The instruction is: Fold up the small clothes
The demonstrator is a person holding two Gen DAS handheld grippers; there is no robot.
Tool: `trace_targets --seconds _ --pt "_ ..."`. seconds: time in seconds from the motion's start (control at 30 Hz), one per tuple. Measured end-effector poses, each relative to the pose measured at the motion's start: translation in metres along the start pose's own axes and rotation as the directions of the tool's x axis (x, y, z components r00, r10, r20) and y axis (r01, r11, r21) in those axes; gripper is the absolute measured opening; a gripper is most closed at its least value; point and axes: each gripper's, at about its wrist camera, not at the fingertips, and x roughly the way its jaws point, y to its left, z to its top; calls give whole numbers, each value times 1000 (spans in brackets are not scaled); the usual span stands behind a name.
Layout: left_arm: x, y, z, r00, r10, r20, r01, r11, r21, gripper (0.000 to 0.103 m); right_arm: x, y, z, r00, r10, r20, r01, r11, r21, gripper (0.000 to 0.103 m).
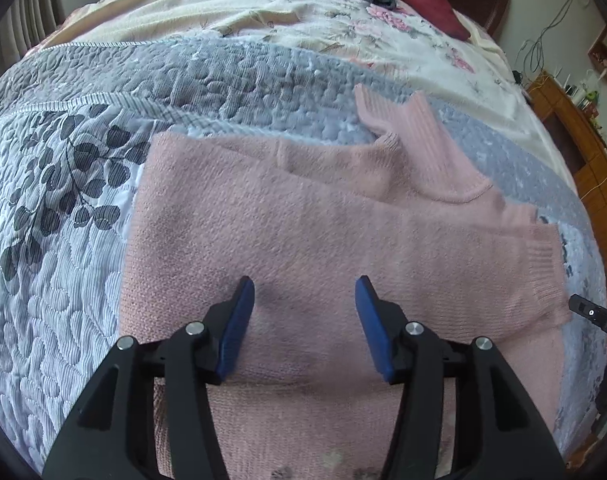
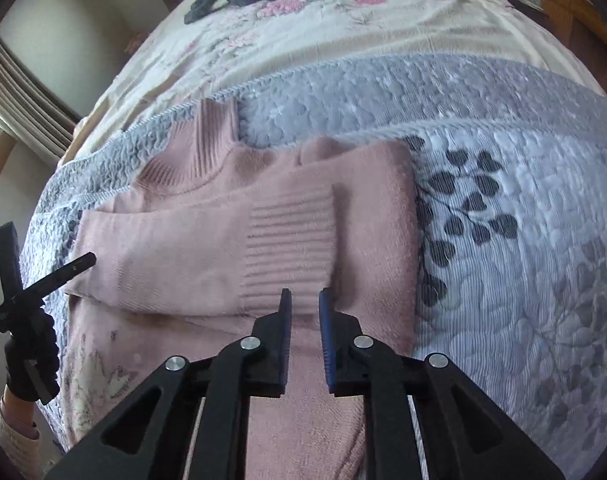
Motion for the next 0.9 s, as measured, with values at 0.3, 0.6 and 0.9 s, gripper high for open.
trace_targets --seconds 0.3,0.6,0.9 --pt "12 -28 4 999 37 -12 -36 997 72 55 33 14 15 999 3 -34 -3 1000 -17 15" --pt "26 -19 -10 997 82 -7 -81 990 119 55 47 -8 -8 999 19 -46 -19 1000 12 13" --pt "28 -19 -12 997 75 -3 -74 989 132 60 50 -9 -9 998 34 -51 -34 999 2 13"
